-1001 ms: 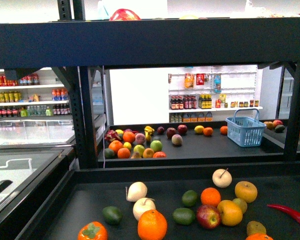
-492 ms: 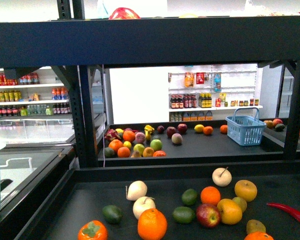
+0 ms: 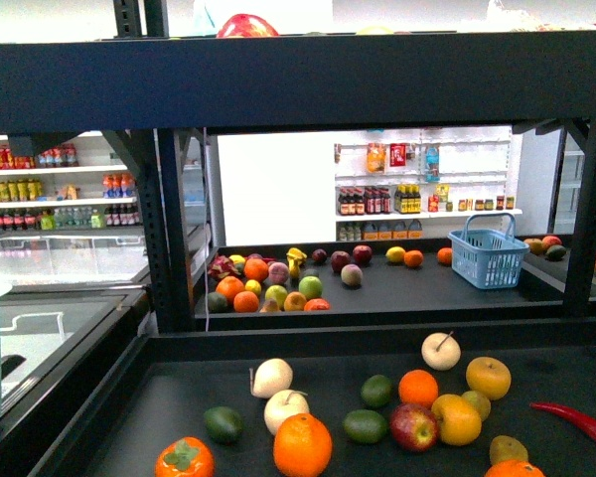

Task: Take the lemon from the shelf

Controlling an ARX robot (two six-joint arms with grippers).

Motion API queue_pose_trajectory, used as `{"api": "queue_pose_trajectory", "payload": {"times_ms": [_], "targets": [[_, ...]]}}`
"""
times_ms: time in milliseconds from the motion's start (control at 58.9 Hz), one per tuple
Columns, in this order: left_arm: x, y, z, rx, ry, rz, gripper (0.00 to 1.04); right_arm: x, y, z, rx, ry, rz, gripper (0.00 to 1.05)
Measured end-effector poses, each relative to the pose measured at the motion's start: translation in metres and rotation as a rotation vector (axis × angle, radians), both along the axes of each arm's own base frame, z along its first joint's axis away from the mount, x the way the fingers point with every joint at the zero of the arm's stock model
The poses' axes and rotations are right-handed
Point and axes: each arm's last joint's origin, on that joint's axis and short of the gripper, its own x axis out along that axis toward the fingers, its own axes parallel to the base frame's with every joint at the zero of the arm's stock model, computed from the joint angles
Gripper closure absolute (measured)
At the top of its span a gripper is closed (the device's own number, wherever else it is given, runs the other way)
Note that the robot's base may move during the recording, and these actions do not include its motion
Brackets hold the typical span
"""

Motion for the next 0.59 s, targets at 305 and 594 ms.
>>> {"api": "queue_pose_trajectory", "payload": {"times_ms": [305, 594], "targets": [[-0.003, 0.0, 0.0, -0.025, 0.073, 0.007, 0.08, 0.0, 0.0, 0.0, 0.0, 0.0, 0.0, 0.07], [-0.017, -0.001, 0.014, -0.008, 0.145, 0.026, 0.08, 0.0, 0.0, 0.0, 0.0, 0.0, 0.0, 0.07]]}}
